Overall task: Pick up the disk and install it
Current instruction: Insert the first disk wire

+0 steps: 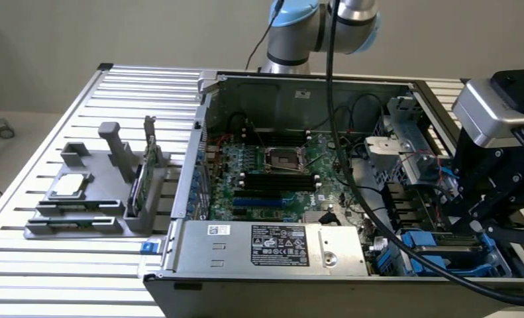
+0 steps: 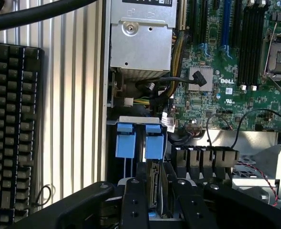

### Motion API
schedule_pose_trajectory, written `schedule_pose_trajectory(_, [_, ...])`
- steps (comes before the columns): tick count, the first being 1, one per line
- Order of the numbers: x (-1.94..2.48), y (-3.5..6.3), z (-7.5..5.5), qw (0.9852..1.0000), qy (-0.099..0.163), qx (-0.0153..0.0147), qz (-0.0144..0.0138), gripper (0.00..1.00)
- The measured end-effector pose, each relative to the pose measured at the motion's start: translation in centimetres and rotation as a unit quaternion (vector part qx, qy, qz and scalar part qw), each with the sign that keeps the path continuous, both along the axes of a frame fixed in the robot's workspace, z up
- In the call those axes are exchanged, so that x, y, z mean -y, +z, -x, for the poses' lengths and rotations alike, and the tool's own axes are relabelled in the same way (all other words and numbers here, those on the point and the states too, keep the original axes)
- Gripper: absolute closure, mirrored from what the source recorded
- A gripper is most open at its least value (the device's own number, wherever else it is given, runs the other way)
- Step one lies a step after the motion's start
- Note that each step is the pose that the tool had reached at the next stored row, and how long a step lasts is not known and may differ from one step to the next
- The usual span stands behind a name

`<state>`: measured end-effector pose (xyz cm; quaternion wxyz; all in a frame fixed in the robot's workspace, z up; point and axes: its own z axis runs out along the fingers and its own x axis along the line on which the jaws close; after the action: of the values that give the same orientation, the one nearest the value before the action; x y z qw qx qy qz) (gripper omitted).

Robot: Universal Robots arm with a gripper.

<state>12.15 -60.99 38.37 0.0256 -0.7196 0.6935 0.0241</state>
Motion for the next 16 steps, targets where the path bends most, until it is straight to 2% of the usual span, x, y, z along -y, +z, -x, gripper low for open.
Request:
schedule_pose_trajectory(4, [0.0, 0.0, 0.0, 1.0, -0.005, 0.0, 0.0, 0.72])
schedule_pose_trajectory(9, [0.0, 0.0, 0.0, 0.9993, -0.036, 0.0, 0.0, 0.72])
schedule_pose_trajectory(13, [0.0, 0.0, 0.0, 0.9978, -0.067, 0.0, 0.0, 0.72])
schedule_pose_trajectory(16, [0.0, 0.0, 0.0, 0.9958, -0.091, 0.0, 0.0, 0.72])
